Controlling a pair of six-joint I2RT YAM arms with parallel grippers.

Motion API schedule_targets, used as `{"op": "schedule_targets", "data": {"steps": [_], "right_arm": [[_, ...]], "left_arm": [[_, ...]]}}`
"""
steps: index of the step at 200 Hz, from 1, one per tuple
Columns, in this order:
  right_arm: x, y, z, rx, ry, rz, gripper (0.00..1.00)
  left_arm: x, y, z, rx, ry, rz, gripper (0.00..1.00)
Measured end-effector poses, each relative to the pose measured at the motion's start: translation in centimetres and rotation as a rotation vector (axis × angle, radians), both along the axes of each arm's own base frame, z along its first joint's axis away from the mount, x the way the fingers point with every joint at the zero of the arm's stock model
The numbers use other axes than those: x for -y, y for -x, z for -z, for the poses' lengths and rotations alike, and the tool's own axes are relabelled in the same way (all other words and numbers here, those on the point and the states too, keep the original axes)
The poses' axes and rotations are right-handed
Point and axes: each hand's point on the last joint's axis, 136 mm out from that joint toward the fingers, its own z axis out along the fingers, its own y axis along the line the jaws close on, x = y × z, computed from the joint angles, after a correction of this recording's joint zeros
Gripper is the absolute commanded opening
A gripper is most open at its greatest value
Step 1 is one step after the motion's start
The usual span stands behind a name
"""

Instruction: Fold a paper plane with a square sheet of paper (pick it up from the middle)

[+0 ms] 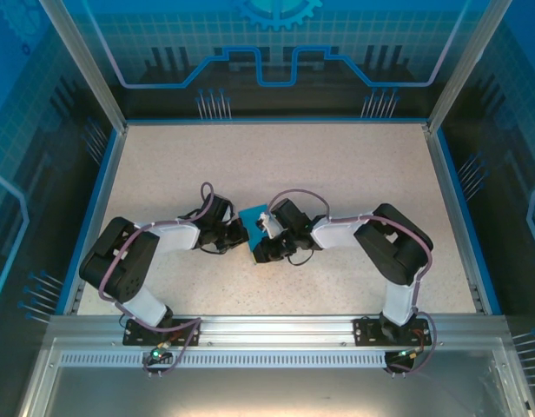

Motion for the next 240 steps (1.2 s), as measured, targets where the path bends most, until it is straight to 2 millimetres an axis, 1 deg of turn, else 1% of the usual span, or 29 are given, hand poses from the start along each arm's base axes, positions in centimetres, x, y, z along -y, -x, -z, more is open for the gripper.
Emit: {"op": "schedule_targets", "data": {"steps": [44, 104, 130, 240], "right_arm": [[0.0, -0.1, 0.6, -0.004, 0.004, 0.001, 0.15], [0.1, -0.1, 0.7, -0.005, 0.009, 0.000, 0.15], [0.1, 0.0, 1.1, -0.011, 0.015, 0.000, 0.15], [0.2, -0.1, 1.2, -0.025, 0.033, -0.002, 0.17]], "left_arm": [[0.0, 0.0, 0.0, 0.001, -0.002, 0.000, 0.00], [0.0, 0.0, 0.0, -0.002, -0.007, 0.000, 0.00], [0.0, 0.0, 0.0, -0.002, -0.007, 0.000, 0.00], [-0.2, -0.2, -0.2, 0.006, -0.036, 0.012, 0.00]]}}
